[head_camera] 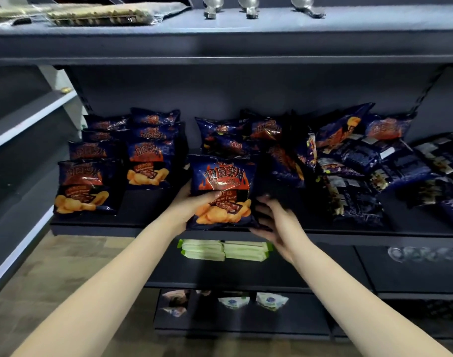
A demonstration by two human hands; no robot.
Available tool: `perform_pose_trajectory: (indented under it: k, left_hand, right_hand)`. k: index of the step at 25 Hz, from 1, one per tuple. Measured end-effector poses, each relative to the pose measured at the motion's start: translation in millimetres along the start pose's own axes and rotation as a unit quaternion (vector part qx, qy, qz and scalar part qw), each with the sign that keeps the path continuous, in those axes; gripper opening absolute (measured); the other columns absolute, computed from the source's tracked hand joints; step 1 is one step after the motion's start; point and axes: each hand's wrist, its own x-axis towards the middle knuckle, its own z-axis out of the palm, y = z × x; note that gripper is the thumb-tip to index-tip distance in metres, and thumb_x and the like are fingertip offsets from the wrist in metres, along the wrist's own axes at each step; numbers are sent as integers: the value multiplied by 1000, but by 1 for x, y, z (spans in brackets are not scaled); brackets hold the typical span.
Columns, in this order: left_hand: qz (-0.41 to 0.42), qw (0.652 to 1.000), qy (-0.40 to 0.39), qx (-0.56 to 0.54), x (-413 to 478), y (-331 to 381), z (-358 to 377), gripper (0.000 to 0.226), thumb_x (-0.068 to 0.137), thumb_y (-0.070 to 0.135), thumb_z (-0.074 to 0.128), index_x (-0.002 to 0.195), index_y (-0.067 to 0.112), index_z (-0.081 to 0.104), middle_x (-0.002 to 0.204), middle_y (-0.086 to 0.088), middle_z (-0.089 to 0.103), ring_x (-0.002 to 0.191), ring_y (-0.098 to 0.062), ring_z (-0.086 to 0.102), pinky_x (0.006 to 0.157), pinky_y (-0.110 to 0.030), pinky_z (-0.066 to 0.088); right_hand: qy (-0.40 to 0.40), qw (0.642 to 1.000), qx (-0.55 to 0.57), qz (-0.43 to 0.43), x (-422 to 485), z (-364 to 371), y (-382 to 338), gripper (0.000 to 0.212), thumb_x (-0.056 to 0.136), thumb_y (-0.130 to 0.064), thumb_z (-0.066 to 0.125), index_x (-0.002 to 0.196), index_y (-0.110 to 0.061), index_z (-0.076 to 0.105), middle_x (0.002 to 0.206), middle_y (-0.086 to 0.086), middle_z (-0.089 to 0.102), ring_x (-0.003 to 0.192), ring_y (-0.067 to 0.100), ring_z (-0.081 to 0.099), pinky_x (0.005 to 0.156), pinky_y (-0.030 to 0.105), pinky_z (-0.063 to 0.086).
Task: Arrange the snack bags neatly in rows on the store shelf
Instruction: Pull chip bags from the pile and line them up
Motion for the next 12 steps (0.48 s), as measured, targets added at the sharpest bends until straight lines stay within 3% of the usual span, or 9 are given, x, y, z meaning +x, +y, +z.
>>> perform_pose_trajectory:
  k: [2,3,6,9,12]
  left_hand:
    - [-9,1000,9,6,-4,1,-11,42,71,14,76,104,30,56,99,5,67,94,-13,63,83,-29,50]
    - [-14,1000,10,8,-6,0,-17,49,65,17,80,107,27,56,101,3,67,95,-15,64,85,-31,50]
    - [-10,999,16,32,-16,1,-36,49,68,15,78,112,21,55,102,1,67,93,-12,64,81,-26,52]
    - [-4,997,43,70,-28,-2,-66,31,80,7,69,99,26,54,96,5,65,85,-6,64,71,-16,51]
    - [13,994,60,86,-37,-4,-99,35,81,6,69,101,29,52,97,7,65,86,-2,65,73,-16,50]
  right_hand:
    - [-16,989,-123,-86,-2,7,-6,39,88,-44,55,123,-28,48,132,6,54,109,17,58,81,31,51]
    - [-35,975,-179,-127,-5,15,-7,55,79,-50,59,129,-33,42,136,1,50,116,16,54,89,31,49]
    - [-97,931,-294,-194,-7,44,2,103,71,-41,77,148,-29,9,130,-15,44,119,3,46,97,20,38]
    - [-114,912,-326,-221,-3,80,23,105,74,-24,78,149,-27,6,122,-22,40,113,-2,42,92,15,33]
    - [-113,909,-334,-221,1,113,37,100,75,-22,77,149,-27,9,119,-16,46,108,1,46,89,16,36]
